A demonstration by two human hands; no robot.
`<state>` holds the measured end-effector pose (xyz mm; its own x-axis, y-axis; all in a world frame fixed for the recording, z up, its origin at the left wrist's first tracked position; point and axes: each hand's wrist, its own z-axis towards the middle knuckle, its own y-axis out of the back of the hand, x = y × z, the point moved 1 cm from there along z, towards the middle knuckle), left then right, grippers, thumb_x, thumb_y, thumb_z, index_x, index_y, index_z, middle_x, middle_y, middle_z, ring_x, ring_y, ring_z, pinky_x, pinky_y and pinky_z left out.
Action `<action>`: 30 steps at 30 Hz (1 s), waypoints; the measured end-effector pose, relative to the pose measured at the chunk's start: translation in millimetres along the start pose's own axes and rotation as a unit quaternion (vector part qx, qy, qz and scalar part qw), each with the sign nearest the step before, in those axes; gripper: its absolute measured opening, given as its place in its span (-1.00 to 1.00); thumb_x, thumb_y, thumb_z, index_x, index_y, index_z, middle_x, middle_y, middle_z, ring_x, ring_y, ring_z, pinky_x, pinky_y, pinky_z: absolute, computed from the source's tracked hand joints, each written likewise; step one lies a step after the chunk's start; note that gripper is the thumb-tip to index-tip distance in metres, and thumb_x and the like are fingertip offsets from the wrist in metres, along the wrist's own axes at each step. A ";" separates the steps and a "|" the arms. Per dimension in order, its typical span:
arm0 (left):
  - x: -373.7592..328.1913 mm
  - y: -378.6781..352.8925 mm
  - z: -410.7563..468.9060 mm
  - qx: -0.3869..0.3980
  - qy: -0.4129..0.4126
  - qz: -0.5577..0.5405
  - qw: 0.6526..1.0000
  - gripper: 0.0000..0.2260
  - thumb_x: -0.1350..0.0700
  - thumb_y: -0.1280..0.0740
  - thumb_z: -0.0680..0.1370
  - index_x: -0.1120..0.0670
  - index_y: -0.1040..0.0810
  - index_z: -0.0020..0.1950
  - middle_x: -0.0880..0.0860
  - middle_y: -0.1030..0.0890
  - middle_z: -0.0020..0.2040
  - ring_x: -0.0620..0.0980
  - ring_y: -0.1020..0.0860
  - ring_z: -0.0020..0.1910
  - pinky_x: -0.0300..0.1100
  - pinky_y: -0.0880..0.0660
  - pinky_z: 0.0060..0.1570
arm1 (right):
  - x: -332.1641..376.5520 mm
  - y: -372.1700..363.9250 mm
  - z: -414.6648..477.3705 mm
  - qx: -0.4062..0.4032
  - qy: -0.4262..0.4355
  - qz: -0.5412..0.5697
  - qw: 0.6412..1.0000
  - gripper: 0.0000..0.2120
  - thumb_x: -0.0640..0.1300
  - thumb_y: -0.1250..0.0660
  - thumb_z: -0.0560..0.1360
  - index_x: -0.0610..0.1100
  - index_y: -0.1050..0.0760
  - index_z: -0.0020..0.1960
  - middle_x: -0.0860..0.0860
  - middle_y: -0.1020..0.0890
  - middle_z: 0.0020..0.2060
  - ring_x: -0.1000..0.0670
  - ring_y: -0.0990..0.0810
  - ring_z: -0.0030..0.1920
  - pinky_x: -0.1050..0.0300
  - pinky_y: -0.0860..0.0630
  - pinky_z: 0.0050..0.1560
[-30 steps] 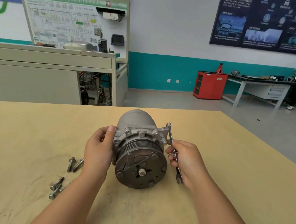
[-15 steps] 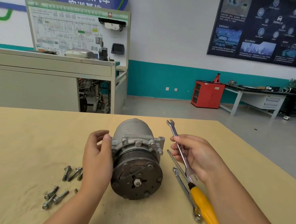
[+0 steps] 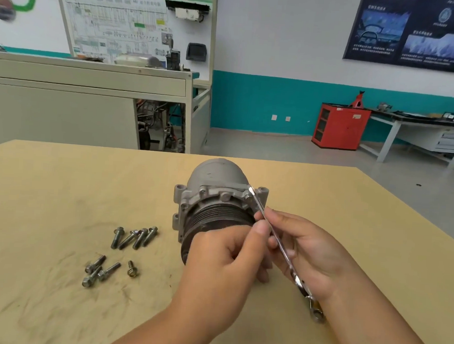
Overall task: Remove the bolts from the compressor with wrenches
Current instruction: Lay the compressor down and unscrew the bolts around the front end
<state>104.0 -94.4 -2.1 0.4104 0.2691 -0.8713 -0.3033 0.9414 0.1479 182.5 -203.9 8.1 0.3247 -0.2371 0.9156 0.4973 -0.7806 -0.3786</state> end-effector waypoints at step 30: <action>-1.1 7.3 -4.0 0.262 0.347 -0.266 0.861 -0.80 -0.06 -0.41 0.30 0.05 -0.62 -0.25 -0.01 -0.60 -0.44 -0.20 -0.47 -0.51 -0.45 -0.24 -0.57 | -0.4 -5.6 -9.1 0.026 0.003 -0.074 0.997 -0.84 -0.15 -0.32 0.26 -0.20 -0.39 -0.25 -0.01 -0.54 -0.54 0.16 -0.40 -0.66 0.40 -0.28 -0.66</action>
<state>98.0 -88.6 -1.9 -0.2959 -0.2433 -0.9237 0.2722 0.9055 -0.3256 172.3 -204.8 11.1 0.2396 -0.1242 0.9629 0.5814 -0.7759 -0.2448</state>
